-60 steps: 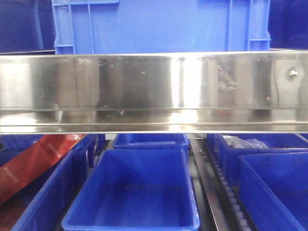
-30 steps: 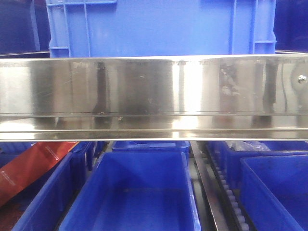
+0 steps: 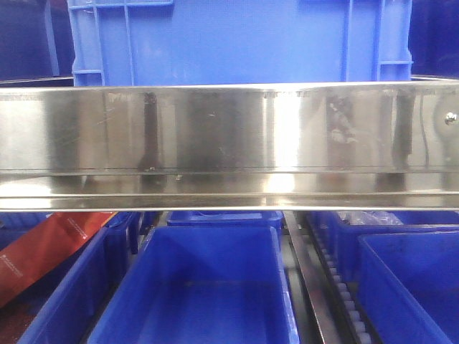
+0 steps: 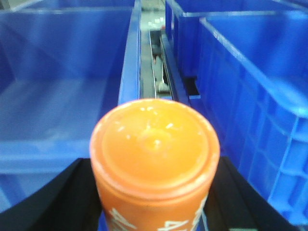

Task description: Place cylindrical capacitor in blue bin on shelf

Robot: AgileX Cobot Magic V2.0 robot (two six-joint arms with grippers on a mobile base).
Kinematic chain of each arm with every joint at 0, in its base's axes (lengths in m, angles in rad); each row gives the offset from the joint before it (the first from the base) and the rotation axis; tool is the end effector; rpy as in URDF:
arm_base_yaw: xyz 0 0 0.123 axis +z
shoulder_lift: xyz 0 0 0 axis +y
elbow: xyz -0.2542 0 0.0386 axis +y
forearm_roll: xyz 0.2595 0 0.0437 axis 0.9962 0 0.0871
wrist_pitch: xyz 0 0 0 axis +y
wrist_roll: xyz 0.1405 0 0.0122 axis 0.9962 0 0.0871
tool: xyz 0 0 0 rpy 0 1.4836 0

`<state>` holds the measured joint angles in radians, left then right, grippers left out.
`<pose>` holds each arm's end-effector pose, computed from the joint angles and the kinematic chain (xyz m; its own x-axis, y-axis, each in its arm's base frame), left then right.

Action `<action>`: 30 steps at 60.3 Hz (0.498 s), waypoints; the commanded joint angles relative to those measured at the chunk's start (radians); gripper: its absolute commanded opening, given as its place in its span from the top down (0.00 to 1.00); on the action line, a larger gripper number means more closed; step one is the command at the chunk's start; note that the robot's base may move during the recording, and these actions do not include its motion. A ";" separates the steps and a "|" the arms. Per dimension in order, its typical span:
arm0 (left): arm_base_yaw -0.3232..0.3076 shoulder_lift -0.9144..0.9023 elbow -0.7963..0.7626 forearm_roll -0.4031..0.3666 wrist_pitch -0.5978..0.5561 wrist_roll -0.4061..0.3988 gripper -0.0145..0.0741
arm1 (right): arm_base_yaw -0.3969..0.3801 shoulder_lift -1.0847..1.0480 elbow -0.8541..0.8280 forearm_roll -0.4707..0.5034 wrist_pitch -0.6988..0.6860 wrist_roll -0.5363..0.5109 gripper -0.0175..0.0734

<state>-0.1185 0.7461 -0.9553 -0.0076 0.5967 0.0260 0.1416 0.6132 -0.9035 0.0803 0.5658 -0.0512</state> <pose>0.2174 -0.0265 0.3787 -0.2913 0.0545 -0.9551 0.1280 0.9916 0.0176 0.1861 0.0327 0.3908 -0.1869 -0.0099 -0.9823 -0.1797 0.9834 0.0243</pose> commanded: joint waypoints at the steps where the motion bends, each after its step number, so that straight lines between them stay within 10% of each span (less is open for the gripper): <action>1: -0.006 -0.001 -0.007 -0.002 -0.042 -0.001 0.96 | -0.001 -0.006 0.000 -0.002 -0.034 0.000 0.99; 30: -0.086 0.142 -0.151 -0.004 -0.112 0.050 0.96 | -0.001 -0.006 0.000 -0.001 -0.119 0.000 0.99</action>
<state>-0.1576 0.8305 -1.0346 -0.0074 0.4944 0.0378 0.1416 0.6132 -0.9035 0.0803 0.5151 -0.0512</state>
